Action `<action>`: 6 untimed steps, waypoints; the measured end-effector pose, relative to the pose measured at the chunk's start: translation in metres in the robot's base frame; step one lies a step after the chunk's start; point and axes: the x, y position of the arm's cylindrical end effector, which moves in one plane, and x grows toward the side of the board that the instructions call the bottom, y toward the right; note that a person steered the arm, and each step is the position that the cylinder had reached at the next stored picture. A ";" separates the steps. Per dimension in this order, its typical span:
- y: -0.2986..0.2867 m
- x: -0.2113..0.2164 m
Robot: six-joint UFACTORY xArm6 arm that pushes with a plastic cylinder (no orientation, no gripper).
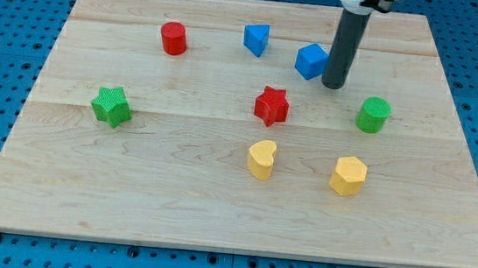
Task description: Push the red star a bit left
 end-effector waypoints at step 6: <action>-0.248 -0.043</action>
